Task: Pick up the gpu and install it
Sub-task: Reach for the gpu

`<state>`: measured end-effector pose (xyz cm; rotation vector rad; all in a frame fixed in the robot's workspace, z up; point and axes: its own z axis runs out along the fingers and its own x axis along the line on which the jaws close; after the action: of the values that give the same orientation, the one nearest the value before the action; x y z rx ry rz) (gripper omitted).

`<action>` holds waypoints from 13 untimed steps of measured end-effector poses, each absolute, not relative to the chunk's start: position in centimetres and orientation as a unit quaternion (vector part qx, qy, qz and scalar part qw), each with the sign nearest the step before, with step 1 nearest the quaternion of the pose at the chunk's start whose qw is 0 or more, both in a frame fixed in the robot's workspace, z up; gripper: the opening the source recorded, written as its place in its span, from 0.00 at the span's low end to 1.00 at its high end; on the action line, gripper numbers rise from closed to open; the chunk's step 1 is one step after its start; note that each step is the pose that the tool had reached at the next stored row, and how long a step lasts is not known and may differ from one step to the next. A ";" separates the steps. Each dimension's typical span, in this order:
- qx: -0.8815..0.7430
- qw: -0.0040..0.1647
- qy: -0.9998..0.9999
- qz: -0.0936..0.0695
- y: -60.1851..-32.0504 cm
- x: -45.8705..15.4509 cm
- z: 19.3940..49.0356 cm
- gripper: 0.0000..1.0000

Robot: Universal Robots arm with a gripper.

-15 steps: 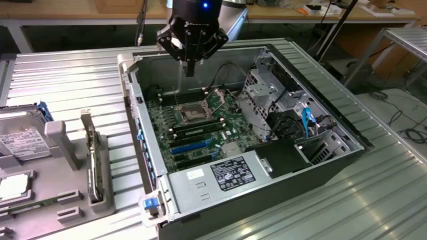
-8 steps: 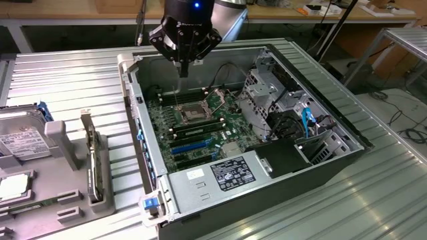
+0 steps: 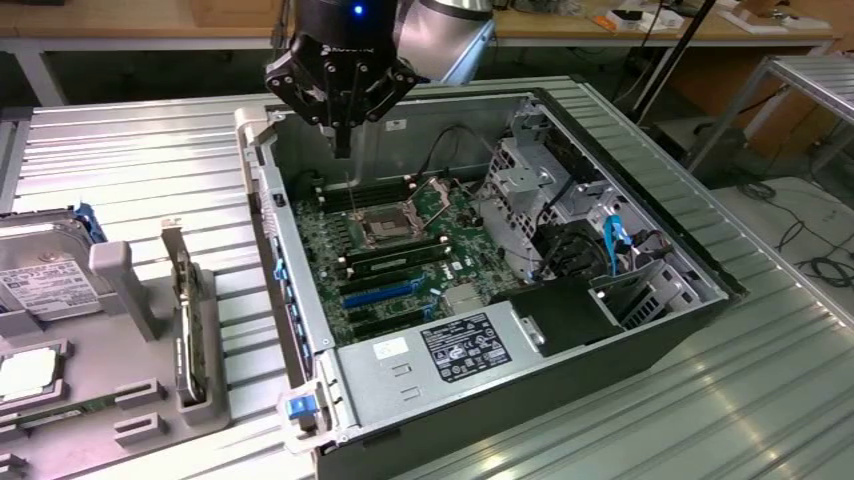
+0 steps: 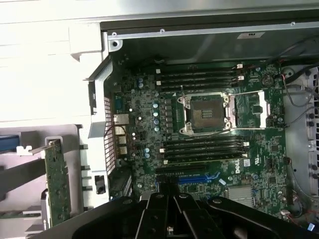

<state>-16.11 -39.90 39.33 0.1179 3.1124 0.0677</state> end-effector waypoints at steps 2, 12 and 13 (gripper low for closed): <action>0.038 0.013 0.999 0.022 -39.9 -16.9 39.3 0.11; 0.038 0.013 0.999 0.022 -39.9 -21.6 39.3 0.11; 0.038 0.013 0.999 0.022 -39.9 -21.9 39.3 0.11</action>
<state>-21.90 -39.92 39.33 0.1178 3.1123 0.0678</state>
